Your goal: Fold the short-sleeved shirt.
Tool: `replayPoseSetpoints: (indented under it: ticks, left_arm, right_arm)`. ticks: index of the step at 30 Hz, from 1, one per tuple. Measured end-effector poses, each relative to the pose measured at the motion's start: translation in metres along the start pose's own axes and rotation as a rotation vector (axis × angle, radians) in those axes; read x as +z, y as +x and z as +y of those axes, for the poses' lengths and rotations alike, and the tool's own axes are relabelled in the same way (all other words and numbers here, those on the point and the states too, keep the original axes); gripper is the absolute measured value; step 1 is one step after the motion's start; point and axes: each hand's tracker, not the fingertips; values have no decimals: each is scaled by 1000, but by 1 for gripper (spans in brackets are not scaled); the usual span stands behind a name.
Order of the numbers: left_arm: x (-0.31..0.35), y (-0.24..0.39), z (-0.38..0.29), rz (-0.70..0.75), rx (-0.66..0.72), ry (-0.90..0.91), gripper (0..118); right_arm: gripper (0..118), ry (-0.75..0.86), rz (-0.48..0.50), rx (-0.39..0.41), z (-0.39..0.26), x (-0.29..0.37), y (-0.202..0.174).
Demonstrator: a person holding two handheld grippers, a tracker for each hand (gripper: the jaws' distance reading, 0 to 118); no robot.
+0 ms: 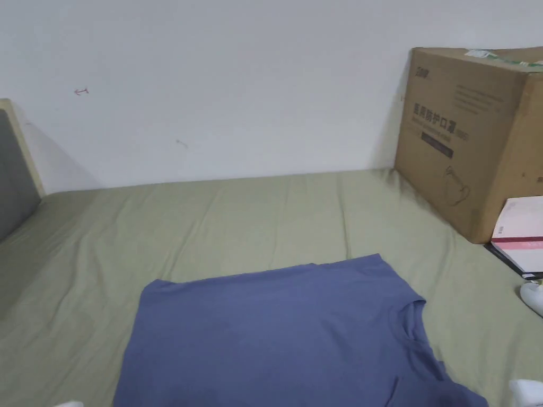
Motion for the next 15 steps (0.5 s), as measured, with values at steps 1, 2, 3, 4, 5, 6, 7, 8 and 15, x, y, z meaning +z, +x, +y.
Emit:
replayPoseSetpoints:
  ticks: [1, 2, 3, 4, 5, 6, 7, 8, 15]
  left_arm:
    - [9, 3, 2, -44, 31, 32, 102]
    - [18, 8, 5, -83, 55, 73, 102]
    - [28, 13, 8, -92, 64, 124, 102]
    - [42, 25, 9, -100, 70, 191, 102]
    - [56, 35, 11, -88, 57, 287, 103]
    - [68, 46, 10, -76, 43, 377, 102]
    - [81, 58, 9, -46, 18, 491, 102]
    - [96, 81, 4, -22, -10, 573, 102]
    - [140, 152, -16, 43, -246, 947, 0]
  right_arm:
    - [98, 27, 39, -39, 2, 6, -3]
    - [98, 69, 54, -60, 4, 14, -11]
    - [98, 117, 62, -70, 7, 21, -19]
    - [98, 181, 62, -68, 11, 32, -30]
    - [98, 251, 66, -63, 15, 42, -40]
    - [98, 330, 70, -57, 19, 52, -51]
    - [98, 415, 80, -50, 22, 63, -62]
    - [98, 487, 90, -48, 24, 72, -72]
    - [3, 839, 128, 52, 25, 126, -148]
